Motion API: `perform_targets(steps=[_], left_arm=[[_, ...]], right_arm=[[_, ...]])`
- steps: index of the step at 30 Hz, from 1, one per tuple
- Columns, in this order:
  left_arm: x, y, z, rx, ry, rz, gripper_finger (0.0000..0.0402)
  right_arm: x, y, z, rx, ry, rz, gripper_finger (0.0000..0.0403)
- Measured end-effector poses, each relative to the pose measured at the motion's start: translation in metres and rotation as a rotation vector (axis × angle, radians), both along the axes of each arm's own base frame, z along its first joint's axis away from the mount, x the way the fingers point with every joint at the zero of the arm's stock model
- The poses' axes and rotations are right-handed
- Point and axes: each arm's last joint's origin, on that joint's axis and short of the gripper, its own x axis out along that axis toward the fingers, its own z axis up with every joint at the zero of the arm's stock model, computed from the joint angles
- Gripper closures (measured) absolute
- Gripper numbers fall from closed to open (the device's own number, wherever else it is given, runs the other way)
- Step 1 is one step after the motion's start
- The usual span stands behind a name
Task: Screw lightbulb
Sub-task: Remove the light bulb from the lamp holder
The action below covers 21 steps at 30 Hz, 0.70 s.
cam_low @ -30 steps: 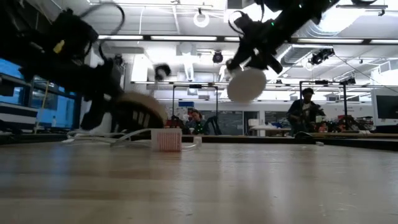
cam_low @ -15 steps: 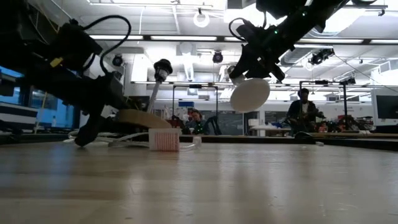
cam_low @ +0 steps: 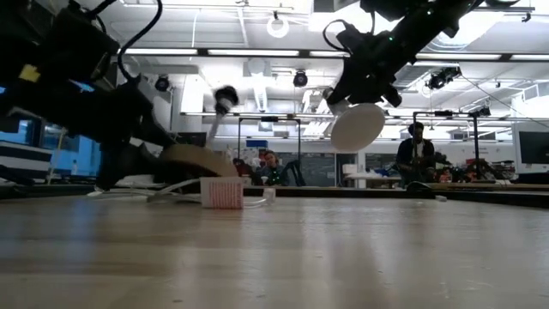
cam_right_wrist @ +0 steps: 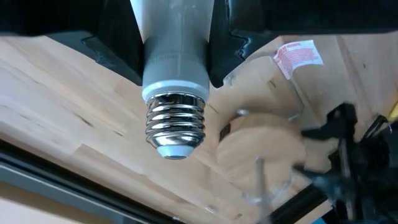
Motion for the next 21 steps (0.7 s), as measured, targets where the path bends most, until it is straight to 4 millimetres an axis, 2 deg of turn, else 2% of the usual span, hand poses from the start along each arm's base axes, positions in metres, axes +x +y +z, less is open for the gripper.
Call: perform_targets(steps=[4,10,15,21], left_arm=[[-0.002,-0.014,-0.003,-0.096,-0.032,-0.068,0.0135],[0.000,-0.044,0.004,-0.231,-0.119,-0.160,0.0135],[-0.004,-0.060,0.002,-0.356,-0.157,-0.168,0.0135],[-0.004,-0.074,0.013,-0.659,-0.427,-0.120,0.0135]], right_arm=[[-0.004,-0.004,0.002,0.002,0.002,-0.015,0.0261],[-0.006,-0.010,0.001,0.031,0.010,0.020,0.0261],[-0.007,-0.012,0.001,0.022,0.026,0.032,0.0261],[-0.007,-0.011,0.000,0.051,0.022,0.080,0.0261]])
